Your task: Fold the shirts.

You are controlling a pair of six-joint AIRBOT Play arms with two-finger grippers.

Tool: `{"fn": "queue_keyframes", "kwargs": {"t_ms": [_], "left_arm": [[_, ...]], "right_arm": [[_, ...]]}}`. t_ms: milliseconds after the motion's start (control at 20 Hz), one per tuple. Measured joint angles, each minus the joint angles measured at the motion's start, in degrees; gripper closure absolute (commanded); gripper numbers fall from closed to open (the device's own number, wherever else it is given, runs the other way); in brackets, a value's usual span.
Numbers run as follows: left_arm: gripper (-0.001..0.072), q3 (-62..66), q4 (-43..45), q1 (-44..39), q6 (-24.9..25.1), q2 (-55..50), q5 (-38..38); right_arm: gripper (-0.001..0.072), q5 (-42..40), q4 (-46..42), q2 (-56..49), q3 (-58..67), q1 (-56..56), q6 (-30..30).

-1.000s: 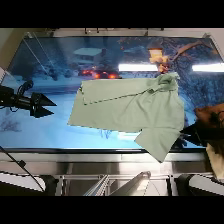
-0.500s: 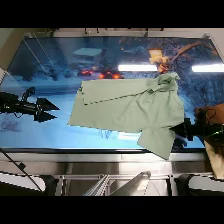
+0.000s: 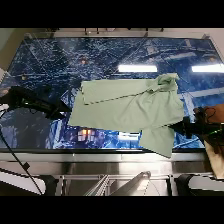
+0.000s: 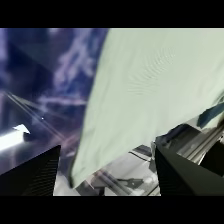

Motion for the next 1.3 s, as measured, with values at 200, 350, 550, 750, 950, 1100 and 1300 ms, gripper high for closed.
{"fn": "queue_keyframes", "kwargs": {"t_ms": [200,350,550,750,950,1100,1300], "left_arm": [[0.0386,0.0,-0.68,-3.74,-0.37,-3.98,2.03],[0.0606,0.04,-1.27,-5.38,-0.13,-5.27,2.89],[0.0687,0.07,-1.11,-6.03,0.31,-5.75,3.17],[0.0688,-0.15,-8.11,-6.25,4.17,-5.05,5.07],[0.0688,2.8,-20.24,-5.99,8.15,4.74,15.72],[0.0687,11.67,-27.74,-4.15,9.55,19.56,20.96],[0.0685,33.44,-31.93,5.03,8.96,38.18,19.74]], "right_arm": [[0.069,-0.04,0.17,0.0,0.0,0.0,-0.31],[0.069,0.33,0.17,-0.02,0.0,0.0,-0.48],[0.0691,1.66,0.17,0.02,0.02,0.0,-1.03],[0.0691,5.49,1.55,2.16,-0.11,0.02,-2.64],[0.0691,21.55,21.77,13.03,2.8,-0.07,-7.91],[0.0691,28.24,46.1,27.96,9.4,-1.29,-10.73],[0.0692,18.95,64.39,47.5,23.89,-7.8,-12.39]]}}
